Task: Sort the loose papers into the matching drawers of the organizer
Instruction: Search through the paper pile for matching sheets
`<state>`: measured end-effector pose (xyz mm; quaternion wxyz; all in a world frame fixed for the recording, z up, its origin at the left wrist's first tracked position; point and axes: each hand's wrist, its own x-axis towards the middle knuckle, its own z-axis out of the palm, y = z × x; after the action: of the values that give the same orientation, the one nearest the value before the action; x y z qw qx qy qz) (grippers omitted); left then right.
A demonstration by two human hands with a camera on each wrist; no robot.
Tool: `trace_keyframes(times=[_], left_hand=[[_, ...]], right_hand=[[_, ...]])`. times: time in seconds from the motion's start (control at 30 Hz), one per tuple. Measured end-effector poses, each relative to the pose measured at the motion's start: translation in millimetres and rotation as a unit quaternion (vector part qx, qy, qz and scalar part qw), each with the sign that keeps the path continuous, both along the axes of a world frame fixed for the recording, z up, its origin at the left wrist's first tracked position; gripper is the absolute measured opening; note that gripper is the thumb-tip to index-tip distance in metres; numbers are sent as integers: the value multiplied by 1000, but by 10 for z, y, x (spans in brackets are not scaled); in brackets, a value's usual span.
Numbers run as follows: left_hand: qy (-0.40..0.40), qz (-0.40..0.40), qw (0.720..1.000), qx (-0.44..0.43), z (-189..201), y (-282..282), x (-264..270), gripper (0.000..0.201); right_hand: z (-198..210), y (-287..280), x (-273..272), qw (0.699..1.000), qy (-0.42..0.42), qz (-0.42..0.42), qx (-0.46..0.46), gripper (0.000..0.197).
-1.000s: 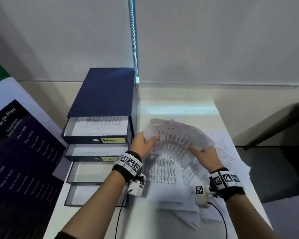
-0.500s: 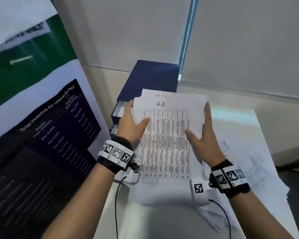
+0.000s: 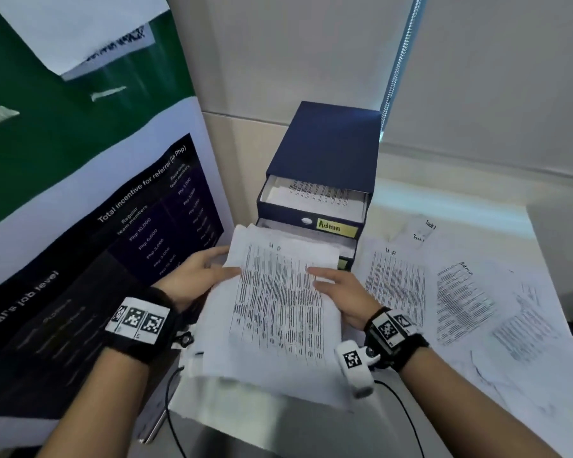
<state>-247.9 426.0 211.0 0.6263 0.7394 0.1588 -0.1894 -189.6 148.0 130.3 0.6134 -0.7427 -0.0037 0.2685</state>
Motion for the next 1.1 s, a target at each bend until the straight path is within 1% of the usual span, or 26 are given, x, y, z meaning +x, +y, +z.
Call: trace_keyframes(times=[0.07,0.13,0.23,0.3,0.33,0.43,0.5,0.53,0.6,0.63,0.73,0.8,0.83,0.87,0.9,0.93,0.97,1.0,1.03,1.1], left_hand=[[3,12,1000,-18,39,-15,30,44],[4,-5,1000,-21,54,-77,71,37],[-16,-24,999,-19,-18,-176,163,39],[-27,18,999,-14,-104,-233,278,38],[-29,52,998,-12,-146,-262,345,36],[-24,133,991,-9,-299,-353,563,30],[-30,152,988,15,-399,-397,696,32],[-33,156,987,29,-447,-412,755,33],[-23,155,987,41,-508,-435,848,35],[-10,145,989,36,-503,-454,873,35],[44,80,995,31,-462,-507,916,35],[63,56,995,63,-447,-538,946,35],[60,53,993,82,-456,-548,971,35],[54,58,993,91,-484,-552,1016,35],[50,67,993,88,-519,-553,1060,35],[48,82,993,74,-567,-547,1107,37],[45,103,992,49,-612,-554,1142,40],[39,134,990,25,-657,-563,1174,42],[30,164,986,7,-682,-582,1198,43],[16,209,978,-20,-703,-645,1241,42]], right_hand=[[41,5,103,997,39,-62,32,33],[90,-58,263,991,66,-106,46,32],[206,-181,466,987,79,-131,40,32],[287,-264,496,985,89,-142,51,32],[332,-299,474,986,99,-127,52,32],[389,-427,304,985,161,-18,52,43],[395,-490,185,975,205,26,79,44],[378,-518,169,973,212,28,89,44],[362,-538,225,974,203,-4,99,41],[335,-535,290,975,190,-42,103,39],[261,-447,507,970,144,-160,115,33],[251,-372,584,966,131,-187,122,27],[264,-350,587,968,140,-171,121,26],[280,-344,583,973,155,-133,110,28],[295,-346,567,979,171,-73,85,31],[300,-354,558,982,179,-11,55,32],[295,-356,549,983,180,30,33,32],[273,-350,564,983,175,42,21,30],[248,-334,595,985,167,32,21,27],[190,-300,702,988,149,-10,31,25]])
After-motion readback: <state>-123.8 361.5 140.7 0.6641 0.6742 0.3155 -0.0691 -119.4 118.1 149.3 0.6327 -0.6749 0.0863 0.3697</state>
